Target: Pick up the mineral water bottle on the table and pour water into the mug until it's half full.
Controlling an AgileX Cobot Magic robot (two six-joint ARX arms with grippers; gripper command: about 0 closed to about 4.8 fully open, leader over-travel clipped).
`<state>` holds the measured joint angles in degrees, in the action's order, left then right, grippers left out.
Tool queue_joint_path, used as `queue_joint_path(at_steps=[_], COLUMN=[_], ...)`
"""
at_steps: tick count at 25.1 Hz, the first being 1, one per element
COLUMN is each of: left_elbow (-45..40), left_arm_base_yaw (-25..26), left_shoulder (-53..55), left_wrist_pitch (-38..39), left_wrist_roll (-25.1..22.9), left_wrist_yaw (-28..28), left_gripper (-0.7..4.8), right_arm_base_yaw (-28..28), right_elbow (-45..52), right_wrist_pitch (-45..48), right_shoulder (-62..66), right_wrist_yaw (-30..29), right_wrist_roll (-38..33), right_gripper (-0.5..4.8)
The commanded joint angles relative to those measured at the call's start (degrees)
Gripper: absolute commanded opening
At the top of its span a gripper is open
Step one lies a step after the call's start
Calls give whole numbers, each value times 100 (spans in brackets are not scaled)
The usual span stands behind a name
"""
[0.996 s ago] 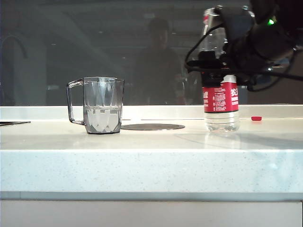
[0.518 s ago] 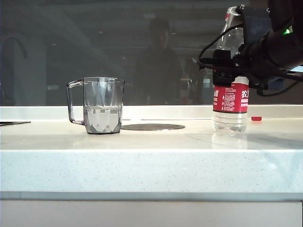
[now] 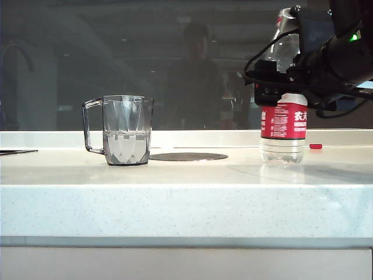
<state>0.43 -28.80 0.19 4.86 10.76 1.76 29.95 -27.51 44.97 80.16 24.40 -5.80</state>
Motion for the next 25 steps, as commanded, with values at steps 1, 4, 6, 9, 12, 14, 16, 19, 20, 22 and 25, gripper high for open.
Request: queue_joint_path(at_steps=[1, 4, 6, 9, 12, 14, 16, 19, 20, 22, 25], left_elbow=[26, 26, 26, 26, 26, 26, 26, 26, 26, 26, 26], left_arm_base_yaw=[0, 0, 0, 0, 0, 0, 0, 0, 0, 0, 0], left_shoulder=[4, 4, 4, 4, 4, 4, 4, 4, 2, 4, 4], left_wrist_pitch=[-116, -116, -120, -118, -118, -118, -118, -116, -116, -114, -116], left_wrist_roll=[-26, -26, -26, -26, -26, -26, -26, -24, -26, -26, -26], left_wrist_yaw=[20, 20, 20, 20, 20, 20, 17, 17, 17, 20, 20], left_gripper=[-5, -4, -4, -4, -5, -4, -5, -5, -4, -5, -5], right_arm_base_yaw=[85, 122, 122, 138, 188, 227, 264, 264, 264, 264, 299], right_elbow=[-13, -13, -13, -13, -2, 70, 133, 225, 258, 273, 273], right_wrist_pitch=[-122, -448, -588, -804, -953, -968, -979, -1064, -1095, -1250, -1593], right_shoulder=[-188, -483, -566, -645, -695, -787, -870, -1025, -1082, -1202, -1436], right_wrist_yaw=[28, 28, 28, 17, 9, 28, 46, 55, 57, 96, 103], right_wrist_roll=[-22, -20, -20, -20, -22, -26, -44, -48, -72, -120, -315], right_gripper=[382, 402, 420, 436, 446, 479, 479, 479, 479, 479, 479])
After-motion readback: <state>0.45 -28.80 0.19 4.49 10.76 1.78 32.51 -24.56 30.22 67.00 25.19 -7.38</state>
